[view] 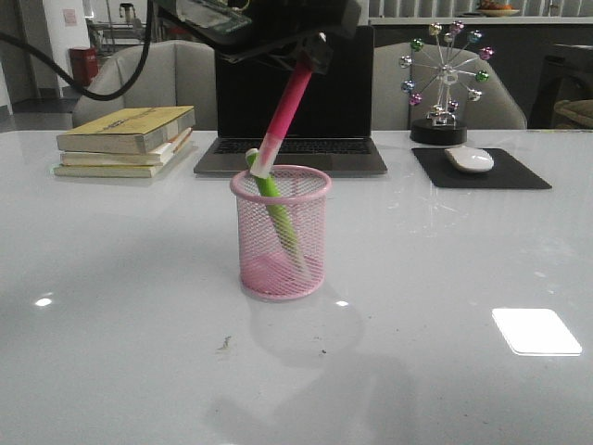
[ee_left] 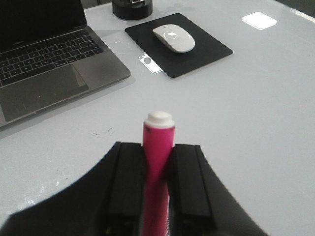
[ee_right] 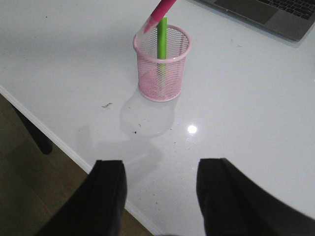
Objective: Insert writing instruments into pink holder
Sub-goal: 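Lower the pink marker into the holder and open the left gripper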
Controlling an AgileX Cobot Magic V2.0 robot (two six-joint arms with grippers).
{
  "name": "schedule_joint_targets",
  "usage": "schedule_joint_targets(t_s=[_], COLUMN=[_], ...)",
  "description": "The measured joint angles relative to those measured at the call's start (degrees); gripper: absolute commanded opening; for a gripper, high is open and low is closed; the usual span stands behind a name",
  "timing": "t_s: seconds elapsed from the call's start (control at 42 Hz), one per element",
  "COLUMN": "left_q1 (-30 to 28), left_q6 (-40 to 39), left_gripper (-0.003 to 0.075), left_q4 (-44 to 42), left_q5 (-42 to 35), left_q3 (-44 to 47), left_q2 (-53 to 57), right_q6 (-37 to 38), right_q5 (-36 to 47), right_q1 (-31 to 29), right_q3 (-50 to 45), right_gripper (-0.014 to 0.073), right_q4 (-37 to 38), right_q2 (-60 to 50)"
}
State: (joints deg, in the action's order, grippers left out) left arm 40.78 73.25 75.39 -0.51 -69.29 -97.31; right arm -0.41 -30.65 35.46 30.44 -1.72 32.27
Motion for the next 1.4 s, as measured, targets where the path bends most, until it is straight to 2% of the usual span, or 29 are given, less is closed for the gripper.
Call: schedule_joint_targets(t_s=[0.31, 0.405, 0.476, 0.619, 0.738, 0.857, 1.19, 1.262, 1.31, 1.405], left_q1=[0.03, 0.12, 0.37, 0.47, 1.13, 2.05, 2.59, 2.72, 2.72, 2.82], left_q6=[0.00, -1.24, -7.72, -34.36, -51.88, -57.44, -63.01, -63.26, -63.28, -63.49], left_gripper=[0.0091, 0.0091, 0.0091, 0.0091, 0.0091, 0.0091, 0.0093, 0.0132, 0.0186, 0.0337], left_q4=[-0.74, -4.08, -11.12, -34.13, -49.97, -55.95, -57.26, -57.40, -57.40, -57.48], left_q5=[-0.61, -2.10, -3.01, -5.32, -9.99, -15.69, -26.82, -28.43, -28.89, -29.01], left_q3=[-0.09, -0.09, -0.09, -0.09, 1.47, 4.40, 7.65, 7.76, 7.89, 8.54], left_q2=[-0.09, -0.09, -0.09, -0.09, -0.09, -0.35, -6.58, -7.66, -8.37, -9.23], right_q6=[0.00, 0.00, 0.00, 0.00, 0.00, 0.00, 0.00, 0.00, 0.00, 0.00], right_q5=[0.00, 0.00, -0.04, -0.04, -0.04, -0.04, -0.04, -0.04, -0.04, -0.04], right_q1=[0.00, 0.00, 0.00, 0.00, 0.00, 0.00, 0.00, 0.00, 0.00, 0.00], right_q3=[0.00, 0.00, 0.00, 0.00, 0.00, 0.00, 0.00, 0.00, 0.00, 0.00], right_gripper=[0.0447, 0.0447, 0.0447, 0.0447, 0.0447, 0.0447, 0.0447, 0.0447, 0.0447, 0.0447], right_q4=[0.00, 0.00, 0.00, 0.00, 0.00, 0.00, 0.00, 0.00, 0.00, 0.00], right_q2=[0.00, 0.00, 0.00, 0.00, 0.00, 0.00, 0.00, 0.00, 0.00, 0.00])
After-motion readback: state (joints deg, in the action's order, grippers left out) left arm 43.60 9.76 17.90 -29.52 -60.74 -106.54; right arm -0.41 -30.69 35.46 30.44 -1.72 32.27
